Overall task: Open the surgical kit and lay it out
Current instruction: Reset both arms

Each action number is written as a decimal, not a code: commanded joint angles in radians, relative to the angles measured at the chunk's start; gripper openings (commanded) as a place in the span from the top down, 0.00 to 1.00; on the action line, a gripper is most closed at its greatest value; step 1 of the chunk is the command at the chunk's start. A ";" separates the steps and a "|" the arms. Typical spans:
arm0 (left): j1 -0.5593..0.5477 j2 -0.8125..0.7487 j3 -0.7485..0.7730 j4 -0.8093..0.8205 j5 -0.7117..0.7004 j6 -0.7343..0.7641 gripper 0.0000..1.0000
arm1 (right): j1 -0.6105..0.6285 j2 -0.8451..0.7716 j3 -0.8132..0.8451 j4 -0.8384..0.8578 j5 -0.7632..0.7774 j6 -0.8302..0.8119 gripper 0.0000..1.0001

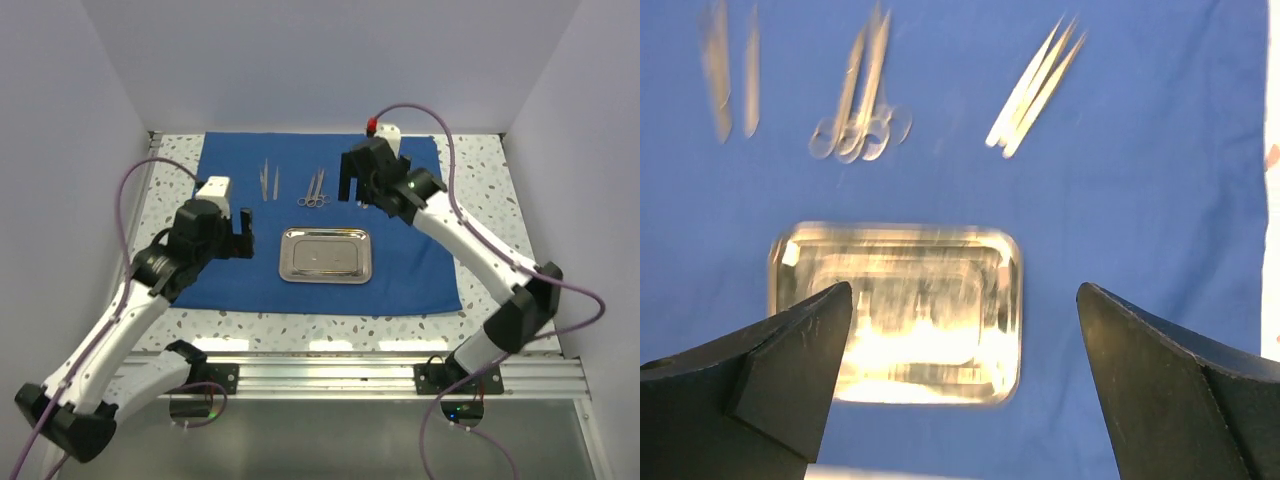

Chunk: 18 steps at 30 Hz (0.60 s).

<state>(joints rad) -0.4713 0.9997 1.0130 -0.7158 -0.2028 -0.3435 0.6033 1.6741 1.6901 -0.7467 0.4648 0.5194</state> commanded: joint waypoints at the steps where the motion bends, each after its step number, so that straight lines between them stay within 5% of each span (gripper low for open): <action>1: 0.003 -0.149 -0.048 0.062 -0.127 0.040 0.02 | 0.079 -0.198 -0.169 -0.045 0.131 0.045 0.02; 4: 0.003 -0.191 -0.065 0.058 -0.158 0.064 0.02 | 0.090 -0.384 -0.259 -0.075 0.061 0.066 0.02; 9: -0.003 -0.190 -0.041 0.045 -0.142 0.046 0.02 | 0.089 -0.794 -0.498 0.131 0.015 0.062 0.02; 18: -0.020 -0.190 -0.008 0.021 -0.129 0.031 0.03 | 0.090 -0.898 -0.486 0.032 0.069 0.054 0.02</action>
<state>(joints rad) -0.4843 0.8196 0.9688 -0.7124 -0.3202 -0.3130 0.6918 0.7353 1.1950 -0.6838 0.5060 0.5694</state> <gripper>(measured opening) 0.975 0.984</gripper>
